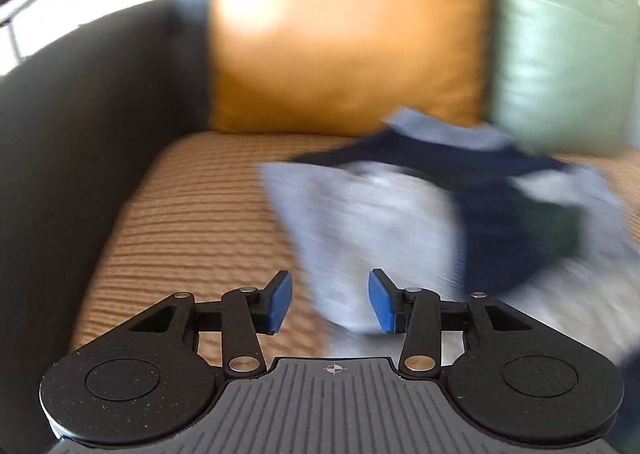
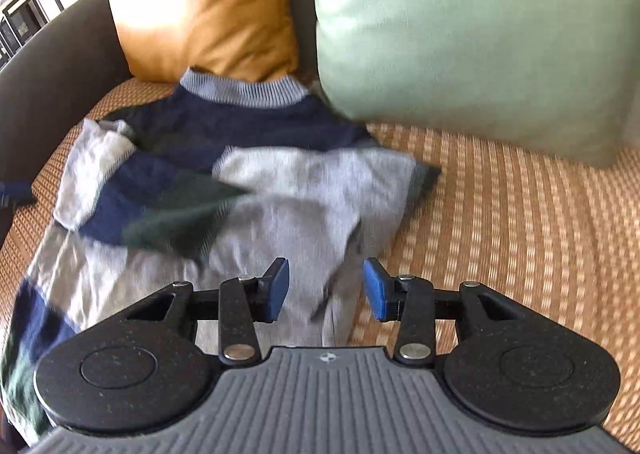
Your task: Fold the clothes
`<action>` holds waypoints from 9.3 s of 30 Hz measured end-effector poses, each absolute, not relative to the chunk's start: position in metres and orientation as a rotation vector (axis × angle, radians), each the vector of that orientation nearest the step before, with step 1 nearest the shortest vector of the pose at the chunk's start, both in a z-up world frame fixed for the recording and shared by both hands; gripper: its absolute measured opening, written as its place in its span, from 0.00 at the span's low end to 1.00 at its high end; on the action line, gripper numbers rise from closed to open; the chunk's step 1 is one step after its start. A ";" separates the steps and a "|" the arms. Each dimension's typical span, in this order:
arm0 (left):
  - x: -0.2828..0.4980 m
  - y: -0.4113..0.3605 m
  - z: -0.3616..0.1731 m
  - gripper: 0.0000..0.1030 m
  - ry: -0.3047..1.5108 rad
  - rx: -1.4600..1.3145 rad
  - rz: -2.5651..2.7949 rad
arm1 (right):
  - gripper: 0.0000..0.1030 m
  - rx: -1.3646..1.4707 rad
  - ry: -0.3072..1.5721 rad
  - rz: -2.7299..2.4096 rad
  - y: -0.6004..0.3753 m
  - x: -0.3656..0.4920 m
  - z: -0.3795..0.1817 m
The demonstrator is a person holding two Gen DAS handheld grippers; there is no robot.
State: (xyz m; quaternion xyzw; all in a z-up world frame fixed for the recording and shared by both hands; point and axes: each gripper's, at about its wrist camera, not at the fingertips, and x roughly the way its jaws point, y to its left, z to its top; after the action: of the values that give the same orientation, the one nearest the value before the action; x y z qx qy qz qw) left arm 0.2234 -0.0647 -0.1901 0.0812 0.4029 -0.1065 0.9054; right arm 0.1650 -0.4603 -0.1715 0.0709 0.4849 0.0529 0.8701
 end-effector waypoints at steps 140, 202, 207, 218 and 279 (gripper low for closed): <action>-0.146 0.030 -0.260 0.69 0.938 0.016 -0.289 | 0.52 0.616 0.813 -0.022 -0.336 -0.258 -0.264; 0.111 0.041 -0.234 0.36 0.943 -0.661 -0.263 | 0.10 1.379 0.681 0.005 -0.480 -0.022 -0.300; 0.106 0.048 -0.222 0.55 0.903 -0.592 -0.271 | 0.19 1.448 0.615 -0.031 -0.483 -0.019 -0.298; 0.031 0.070 -0.205 0.67 0.831 -0.287 -0.381 | 0.48 1.001 0.570 -0.021 -0.487 -0.070 -0.236; 0.055 0.006 -0.215 0.68 0.847 0.226 -0.664 | 0.54 0.245 0.829 0.228 -0.432 -0.018 -0.233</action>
State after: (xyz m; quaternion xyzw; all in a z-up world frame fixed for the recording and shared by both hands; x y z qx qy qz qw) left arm 0.0554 0.0059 -0.2153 0.1074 0.4027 -0.3156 0.8525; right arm -0.0179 -0.4320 -0.2329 0.1187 0.4010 0.1104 0.9016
